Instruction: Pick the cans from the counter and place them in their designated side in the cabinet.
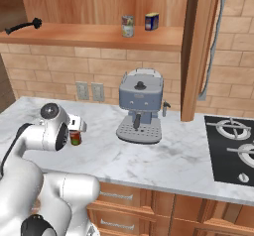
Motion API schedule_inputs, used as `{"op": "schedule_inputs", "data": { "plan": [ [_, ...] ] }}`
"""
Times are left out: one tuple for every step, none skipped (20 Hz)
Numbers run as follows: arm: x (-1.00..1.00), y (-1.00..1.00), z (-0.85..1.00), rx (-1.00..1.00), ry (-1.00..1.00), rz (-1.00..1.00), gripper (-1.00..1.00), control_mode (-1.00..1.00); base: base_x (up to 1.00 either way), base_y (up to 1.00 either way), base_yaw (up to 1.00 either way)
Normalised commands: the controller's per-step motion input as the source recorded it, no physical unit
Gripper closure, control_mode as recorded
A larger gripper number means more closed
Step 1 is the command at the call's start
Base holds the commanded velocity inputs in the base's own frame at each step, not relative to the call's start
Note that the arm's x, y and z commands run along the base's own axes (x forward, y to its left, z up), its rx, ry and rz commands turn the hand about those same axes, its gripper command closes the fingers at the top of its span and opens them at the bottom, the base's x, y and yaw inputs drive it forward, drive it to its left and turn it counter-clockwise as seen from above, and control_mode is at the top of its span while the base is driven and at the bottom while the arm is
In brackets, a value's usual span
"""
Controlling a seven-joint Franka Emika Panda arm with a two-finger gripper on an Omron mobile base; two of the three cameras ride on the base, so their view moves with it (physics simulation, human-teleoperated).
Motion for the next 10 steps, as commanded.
{"op": "schedule_inputs", "data": {
  "plan": [
    [0.26, 0.01, -0.18, 0.0, 0.04, 0.0, -1.0, -1.0, 0.0, 0.0, 0.0],
    [0.26, 0.01, -0.17, 0.0, 0.03, 0.0, -1.0, -1.0, 0.0, 0.0, 0.0],
    [0.26, 0.02, -0.17, 0.0, 0.02, 0.0, -1.0, -1.0, 0.0, 0.0, 0.0],
    [0.25, 0.02, -0.18, 0.0, 0.02, 0.0, -1.0, -1.0, 0.0, 0.0, 0.0],
    [0.25, 0.03, -0.18, 0.0, 0.02, 0.0, -1.0, -1.0, 0.0, 0.0, 0.0],
    [0.24, 0.05, -0.19, 0.0, 0.02, 0.0, -1.0, -1.0, 0.0, 0.0, 0.0],
    [0.24, 0.06, -0.2, 0.0, 0.02, 0.0, -1.0, -1.0, 0.0, 0.0, 0.0],
    [0.24, 0.06, -0.21, 0.0, 0.02, 0.0, -1.0, -1.0, 0.0, 0.0, 0.0],
    [0.23, 0.06, -0.21, 0.0, 0.02, 0.0, -1.0, -1.0, 0.0, 0.0, 0.0],
    [0.22, 0.06, -0.2, 0.0, 0.02, 0.0, -1.0, -1.0, 0.0, 0.0, 0.0]
  ]
}}
